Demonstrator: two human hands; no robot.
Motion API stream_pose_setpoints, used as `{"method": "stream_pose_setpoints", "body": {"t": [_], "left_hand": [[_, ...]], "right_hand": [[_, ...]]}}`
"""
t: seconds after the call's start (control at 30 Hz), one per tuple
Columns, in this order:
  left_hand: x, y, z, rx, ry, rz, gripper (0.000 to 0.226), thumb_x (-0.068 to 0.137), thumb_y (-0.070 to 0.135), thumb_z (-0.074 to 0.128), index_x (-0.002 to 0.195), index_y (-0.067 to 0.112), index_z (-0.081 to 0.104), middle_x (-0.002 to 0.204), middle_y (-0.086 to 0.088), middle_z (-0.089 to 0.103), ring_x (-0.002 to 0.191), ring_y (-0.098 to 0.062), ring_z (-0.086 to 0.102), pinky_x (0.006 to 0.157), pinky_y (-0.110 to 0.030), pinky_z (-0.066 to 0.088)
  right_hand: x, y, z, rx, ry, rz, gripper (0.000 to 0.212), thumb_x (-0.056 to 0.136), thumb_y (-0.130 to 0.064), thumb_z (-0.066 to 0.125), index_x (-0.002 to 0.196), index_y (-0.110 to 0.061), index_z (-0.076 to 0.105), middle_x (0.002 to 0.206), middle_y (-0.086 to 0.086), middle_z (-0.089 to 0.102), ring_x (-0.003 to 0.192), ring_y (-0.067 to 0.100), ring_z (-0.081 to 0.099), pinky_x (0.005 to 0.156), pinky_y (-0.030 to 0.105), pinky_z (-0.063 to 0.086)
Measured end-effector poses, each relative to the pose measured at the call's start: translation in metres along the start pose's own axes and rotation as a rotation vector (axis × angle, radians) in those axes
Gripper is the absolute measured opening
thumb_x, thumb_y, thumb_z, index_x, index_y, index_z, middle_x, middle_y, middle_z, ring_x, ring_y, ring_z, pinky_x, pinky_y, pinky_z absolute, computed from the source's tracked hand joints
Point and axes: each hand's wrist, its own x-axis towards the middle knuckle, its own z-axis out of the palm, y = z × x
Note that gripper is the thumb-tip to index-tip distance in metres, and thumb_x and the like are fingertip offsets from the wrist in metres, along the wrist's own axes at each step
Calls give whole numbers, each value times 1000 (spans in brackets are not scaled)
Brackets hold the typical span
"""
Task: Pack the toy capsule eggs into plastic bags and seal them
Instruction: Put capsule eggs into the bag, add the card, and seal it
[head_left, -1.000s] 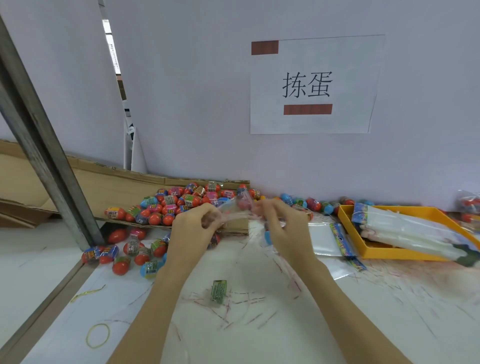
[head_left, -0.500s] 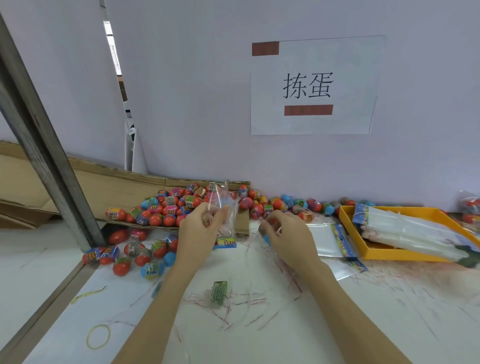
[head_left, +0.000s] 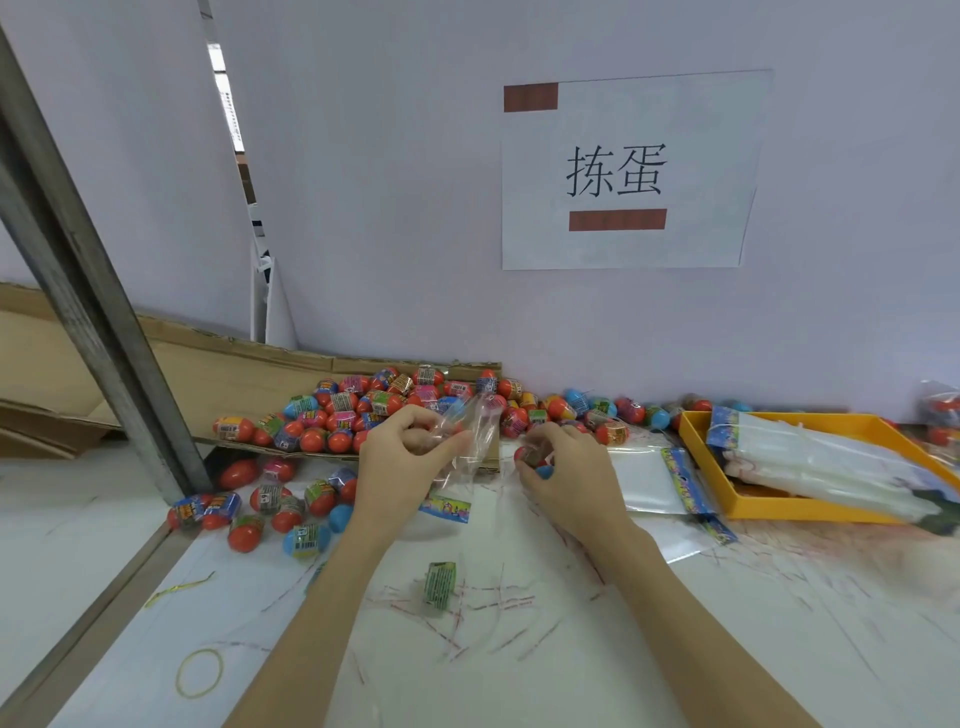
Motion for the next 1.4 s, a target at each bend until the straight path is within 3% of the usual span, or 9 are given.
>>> {"method": "stream_pose_setpoints", "body": {"t": [0.2, 0.33, 0.47, 0.6, 0.7, 0.87, 1.1, 1.27, 1.4], "left_hand": [[-1, 0, 1, 26, -62, 12, 21, 85, 29, 86, 97, 20, 72, 70, -9, 75, 68, -37, 72, 65, -50, 60], [-2, 1, 5, 49, -124, 28, 27, 81, 30, 90, 100, 23, 72, 75, 1, 76, 61, -11, 68, 64, -32, 53], [-3, 3, 7, 66, -185, 67, 32, 80, 23, 92, 105, 26, 72, 90, 4, 79, 83, -15, 75, 81, -38, 61], [-4, 3, 6, 50, -237, 99, 36, 82, 18, 90, 112, 27, 71, 99, 9, 81, 95, -10, 76, 86, -26, 58], [-4, 5, 6, 48, -243, 99, 37, 85, 21, 88, 116, 30, 70, 102, 12, 80, 97, -7, 76, 88, -22, 55], [-5, 5, 7, 22, -226, 94, 35, 84, 21, 88, 114, 28, 72, 100, 9, 80, 95, -9, 76, 82, -20, 58], [-4, 2, 8, 29, -156, 100, 34, 80, 34, 90, 110, 26, 75, 98, 8, 79, 95, -11, 76, 83, -33, 63], [-6, 3, 9, 83, -143, 121, 46, 68, 57, 82, 108, 34, 75, 94, 16, 77, 91, -4, 74, 81, -25, 62], [-4, 3, 10, 59, -138, 121, 36, 78, 37, 89, 111, 30, 76, 100, 17, 78, 96, -3, 74, 85, -22, 60]], "right_hand": [[-1, -12, -9, 374, 321, -16, 20, 101, -21, 65, 119, -15, 62, 110, 0, 58, 94, 6, 55, 84, 23, 49], [-4, -23, -13, 379, 411, -237, 25, 100, -10, 65, 124, -11, 68, 112, 3, 55, 94, -2, 55, 85, 7, 43], [-5, -33, -9, 414, 399, -334, 35, 97, -9, 70, 132, -12, 64, 117, -4, 59, 101, 5, 59, 89, 15, 49], [-4, -34, -9, 507, 400, -284, 29, 96, -11, 73, 123, -15, 65, 114, -6, 63, 103, 9, 65, 85, 24, 56], [-2, -28, -12, 553, 386, -187, 28, 97, -12, 72, 124, -15, 65, 115, -1, 66, 99, 9, 68, 84, 21, 56], [-4, -31, -11, 691, 244, -107, 23, 100, -13, 67, 121, -20, 65, 115, 5, 66, 76, 15, 73, 66, 25, 58], [-6, -35, -9, 668, 133, -140, 24, 99, -15, 68, 122, -22, 69, 114, -3, 66, 76, 13, 72, 69, 28, 60], [-9, -38, -6, 689, 48, -126, 24, 100, -13, 65, 122, -22, 70, 119, -5, 67, 85, 12, 73, 75, 39, 63], [-9, -38, -5, 702, 145, -89, 26, 99, -12, 67, 122, -23, 68, 121, -6, 64, 86, 12, 72, 79, 33, 61]]}}
